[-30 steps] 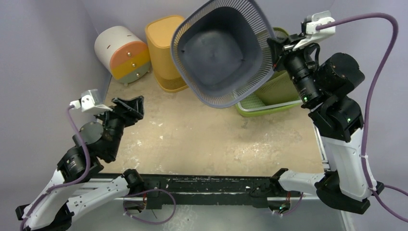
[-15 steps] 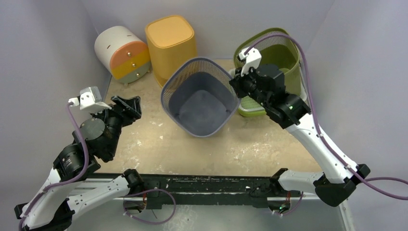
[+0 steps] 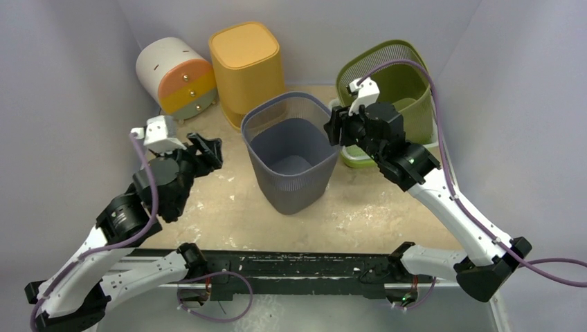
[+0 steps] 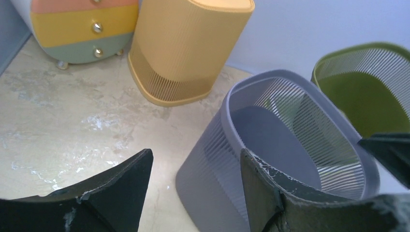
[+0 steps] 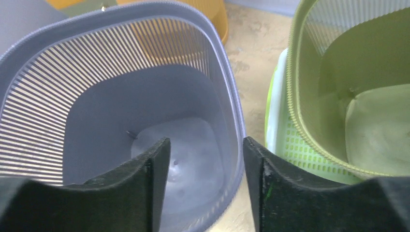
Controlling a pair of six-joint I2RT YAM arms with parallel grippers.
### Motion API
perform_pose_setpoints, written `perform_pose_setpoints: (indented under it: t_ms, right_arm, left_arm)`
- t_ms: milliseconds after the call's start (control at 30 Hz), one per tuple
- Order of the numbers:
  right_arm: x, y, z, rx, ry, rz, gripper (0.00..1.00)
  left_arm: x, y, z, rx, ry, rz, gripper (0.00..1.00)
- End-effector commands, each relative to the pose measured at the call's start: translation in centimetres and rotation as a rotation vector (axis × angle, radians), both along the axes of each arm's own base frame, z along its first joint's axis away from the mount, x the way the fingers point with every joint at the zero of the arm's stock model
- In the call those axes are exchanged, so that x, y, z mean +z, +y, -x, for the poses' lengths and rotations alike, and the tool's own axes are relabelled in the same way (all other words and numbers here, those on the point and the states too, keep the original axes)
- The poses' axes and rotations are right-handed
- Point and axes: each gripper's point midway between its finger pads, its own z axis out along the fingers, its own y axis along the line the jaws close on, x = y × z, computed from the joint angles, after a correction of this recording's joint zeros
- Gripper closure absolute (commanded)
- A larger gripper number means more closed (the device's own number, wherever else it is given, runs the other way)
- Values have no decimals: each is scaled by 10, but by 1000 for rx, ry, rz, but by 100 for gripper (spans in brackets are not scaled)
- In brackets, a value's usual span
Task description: Turn the large container upside down
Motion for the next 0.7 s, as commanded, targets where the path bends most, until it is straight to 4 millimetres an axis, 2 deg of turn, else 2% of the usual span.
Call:
perform_pose_setpoints:
  t_ms: [0,133,300,367,500,667]
  right_arm:
    - [43,-13,-4,-91,-122,-111,35]
    - [58,-23,-1,-116,-166,-119,22]
    - [78,-39,5,-161,-212,-120,15]
    - [77,-50,3,-219,-212,-100,13]
    - [67,-81,-2,-406,-190,-62,2]
    - [70,-114,-2,-546,-201,-76,0]
  left_arm:
    - [-1,-28,-8,-97,13,-44,36]
    - [2,-63,-9,-254,-14,-58,36]
    - [18,-116,-12,-472,-76,-94,36]
    - [19,-143,-15,-568,-67,-118,37]
    - [8,-203,-21,-756,-28,-118,38]
    - [-7,-253,-29,-881,-7,-78,40]
